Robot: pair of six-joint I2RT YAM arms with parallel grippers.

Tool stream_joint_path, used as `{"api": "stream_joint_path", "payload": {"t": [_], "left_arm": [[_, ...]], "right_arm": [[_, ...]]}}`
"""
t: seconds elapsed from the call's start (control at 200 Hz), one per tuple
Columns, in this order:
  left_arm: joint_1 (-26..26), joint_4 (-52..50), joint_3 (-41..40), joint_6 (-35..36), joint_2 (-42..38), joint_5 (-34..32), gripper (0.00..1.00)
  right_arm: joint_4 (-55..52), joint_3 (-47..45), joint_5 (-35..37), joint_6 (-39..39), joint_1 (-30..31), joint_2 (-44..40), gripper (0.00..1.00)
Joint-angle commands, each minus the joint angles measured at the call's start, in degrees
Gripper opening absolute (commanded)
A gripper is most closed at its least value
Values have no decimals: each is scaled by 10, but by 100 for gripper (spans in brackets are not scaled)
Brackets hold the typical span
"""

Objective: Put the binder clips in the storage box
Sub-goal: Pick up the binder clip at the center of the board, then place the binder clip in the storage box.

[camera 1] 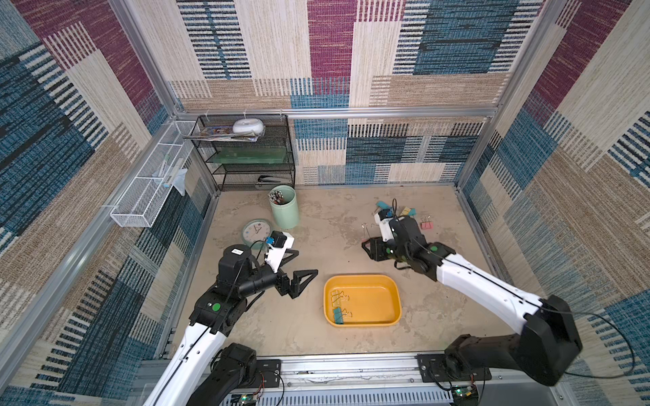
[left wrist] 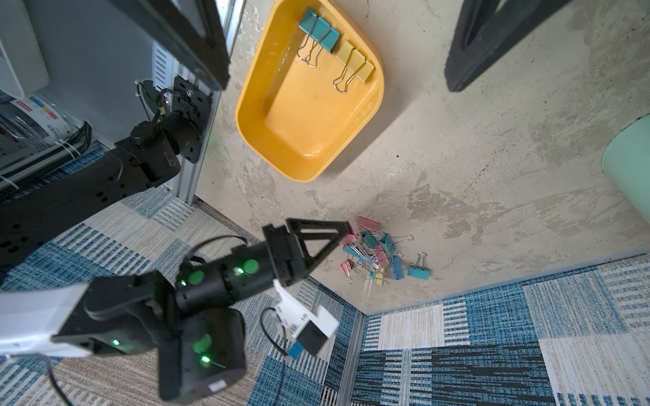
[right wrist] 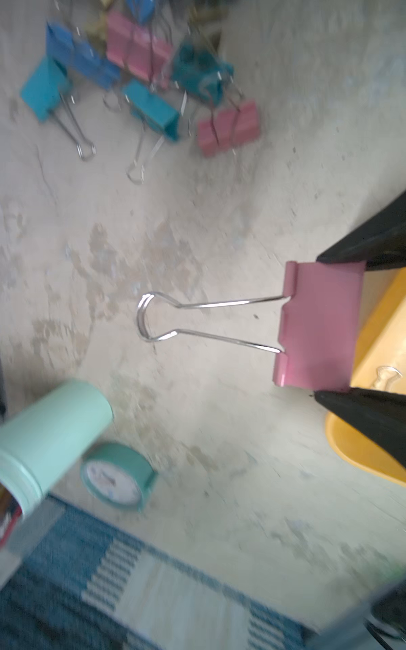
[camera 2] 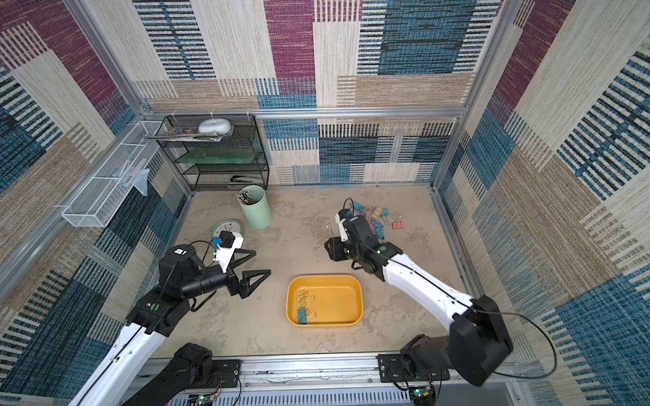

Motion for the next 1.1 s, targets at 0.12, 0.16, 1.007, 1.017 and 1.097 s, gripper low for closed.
{"api": "stream_joint_path", "payload": {"t": [0.12, 0.16, 1.007, 1.017, 1.097], "left_arm": [[1, -5, 5, 18, -2, -24, 100], [1, -7, 5, 19, -2, -29, 100], [1, -11, 6, 22, 8, -37, 100], [1, -11, 5, 22, 7, -37, 99], [1, -11, 6, 22, 7, -36, 99]], "right_arm": [[126, -139, -49, 104, 118, -90, 31], [135, -142, -38, 112, 147, -79, 31], [193, -154, -3, 108, 245, 21, 70], [191, -153, 0, 107, 245, 18, 71], [171, -141, 36, 107, 245, 0, 79]]}}
